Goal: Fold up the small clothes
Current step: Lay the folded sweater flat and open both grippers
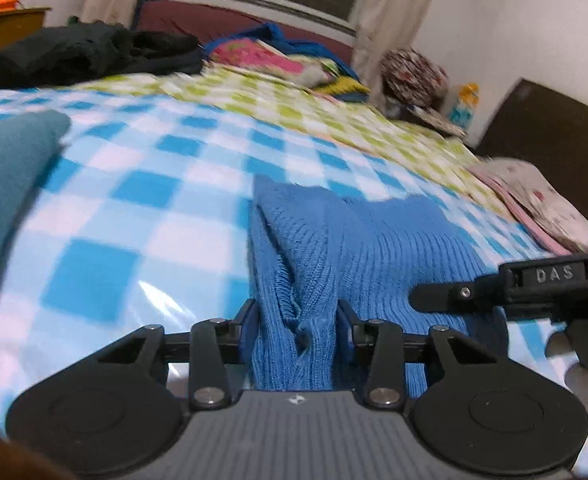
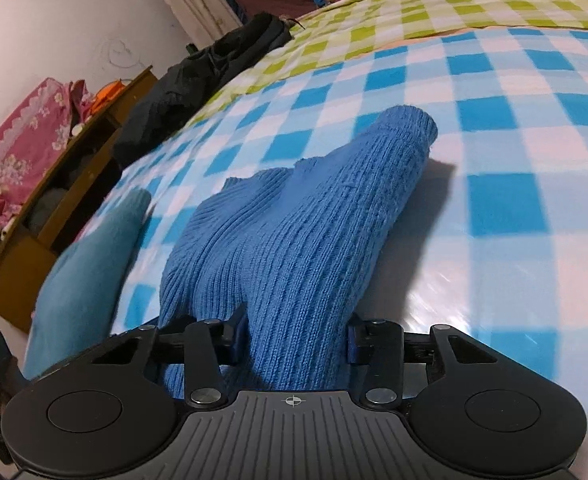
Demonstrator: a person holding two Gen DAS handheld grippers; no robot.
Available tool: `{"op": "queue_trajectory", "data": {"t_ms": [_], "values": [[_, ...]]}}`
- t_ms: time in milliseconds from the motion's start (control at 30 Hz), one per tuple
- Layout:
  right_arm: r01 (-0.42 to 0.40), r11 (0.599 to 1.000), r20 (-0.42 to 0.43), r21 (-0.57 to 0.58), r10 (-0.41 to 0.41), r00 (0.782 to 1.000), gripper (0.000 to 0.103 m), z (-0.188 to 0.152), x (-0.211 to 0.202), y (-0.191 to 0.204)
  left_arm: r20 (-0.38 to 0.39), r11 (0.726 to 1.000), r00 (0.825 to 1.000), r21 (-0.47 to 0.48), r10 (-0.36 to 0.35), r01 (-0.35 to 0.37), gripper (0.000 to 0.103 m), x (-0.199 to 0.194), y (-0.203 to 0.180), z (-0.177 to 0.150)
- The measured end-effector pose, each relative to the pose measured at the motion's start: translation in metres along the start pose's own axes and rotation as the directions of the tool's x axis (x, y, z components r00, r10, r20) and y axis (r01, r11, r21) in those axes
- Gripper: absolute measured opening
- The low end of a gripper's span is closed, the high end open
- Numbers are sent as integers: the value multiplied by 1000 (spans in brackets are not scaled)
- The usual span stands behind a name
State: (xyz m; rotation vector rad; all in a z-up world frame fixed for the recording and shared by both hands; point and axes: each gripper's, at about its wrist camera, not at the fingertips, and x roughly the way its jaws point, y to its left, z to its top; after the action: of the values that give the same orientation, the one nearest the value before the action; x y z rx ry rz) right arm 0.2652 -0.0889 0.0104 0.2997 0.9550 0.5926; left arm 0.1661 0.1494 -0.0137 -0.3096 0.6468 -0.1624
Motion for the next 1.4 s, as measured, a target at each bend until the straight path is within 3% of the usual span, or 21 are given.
{"op": "queue_trajectory", "data": {"t_ms": [167,300,533,600,700,867,1100,1400], "values": [[35,999,-33,-12,-36,999,47,-25,-38,-20,-63,997,997,63,-37,41,46,-15,-38,-30],[78,997,28,-13,-77,997,53,-36,-62,-26,-18,985,1000,170,17,-14,45,-28,-65,-26],[120,993,157,-12,-117,981,51,-40,-95,-22,91,967,992,230,89,-108,45,-36,-84,2],[125,992,167,-10,-122,978,48,-39,-94,-20,89,963,989,233,115,-133,45,-24,-87,10],[201,978,185,-48,-189,964,37,-35,-83,-12,81,960,982,208,172,-186,45,-3,-81,19],[254,963,197,-96,-231,953,35,-28,-65,-2,45,941,966,222,254,-257,45,23,-70,19],[290,949,188,-123,-265,946,35,-28,-53,2,41,940,962,205,269,-272,46,20,-62,11],[305,940,213,-157,-269,939,35,-43,-77,18,86,944,968,219,235,-249,45,-23,-77,-4]]}}
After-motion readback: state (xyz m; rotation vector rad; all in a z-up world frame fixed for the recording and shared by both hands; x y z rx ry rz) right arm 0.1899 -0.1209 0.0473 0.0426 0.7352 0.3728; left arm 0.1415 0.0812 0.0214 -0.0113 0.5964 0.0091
